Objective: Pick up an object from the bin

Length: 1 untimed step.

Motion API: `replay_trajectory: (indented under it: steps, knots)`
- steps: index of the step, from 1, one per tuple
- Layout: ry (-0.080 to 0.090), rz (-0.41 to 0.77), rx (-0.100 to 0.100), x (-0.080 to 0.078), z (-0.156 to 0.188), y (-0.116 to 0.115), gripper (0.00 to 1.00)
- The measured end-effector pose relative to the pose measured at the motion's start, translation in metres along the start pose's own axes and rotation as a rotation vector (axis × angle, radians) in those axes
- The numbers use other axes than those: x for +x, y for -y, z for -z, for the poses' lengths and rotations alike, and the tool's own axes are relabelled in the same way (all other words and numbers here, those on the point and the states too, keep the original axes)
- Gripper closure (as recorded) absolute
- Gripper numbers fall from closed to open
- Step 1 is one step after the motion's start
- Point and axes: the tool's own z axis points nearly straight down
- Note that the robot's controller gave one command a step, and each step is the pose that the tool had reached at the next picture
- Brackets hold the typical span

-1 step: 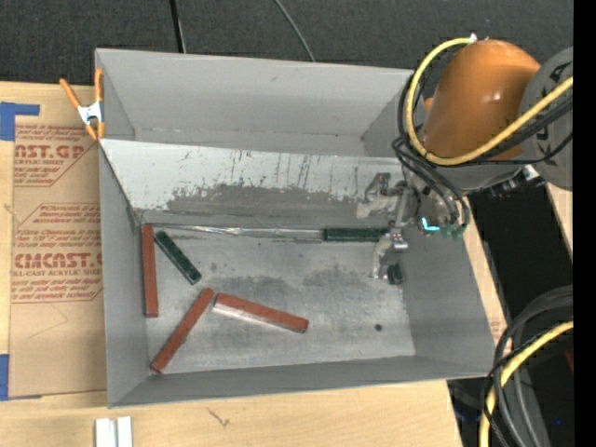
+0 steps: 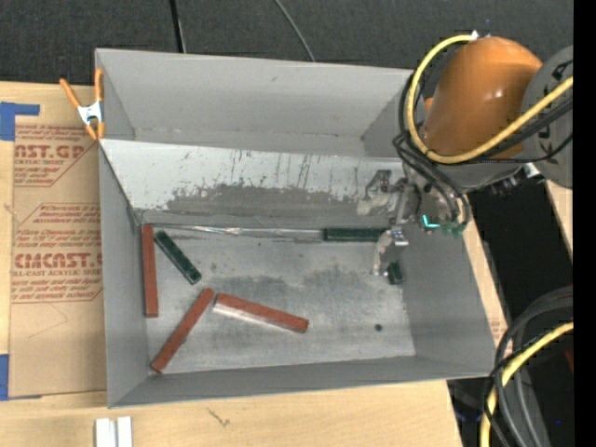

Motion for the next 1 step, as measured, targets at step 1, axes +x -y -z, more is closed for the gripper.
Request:
replay_trajectory:
  steps: [1]
  knots:
    - [0.007,-0.054,0.000,0.0027,-0.0112,-0.0035,0.00]
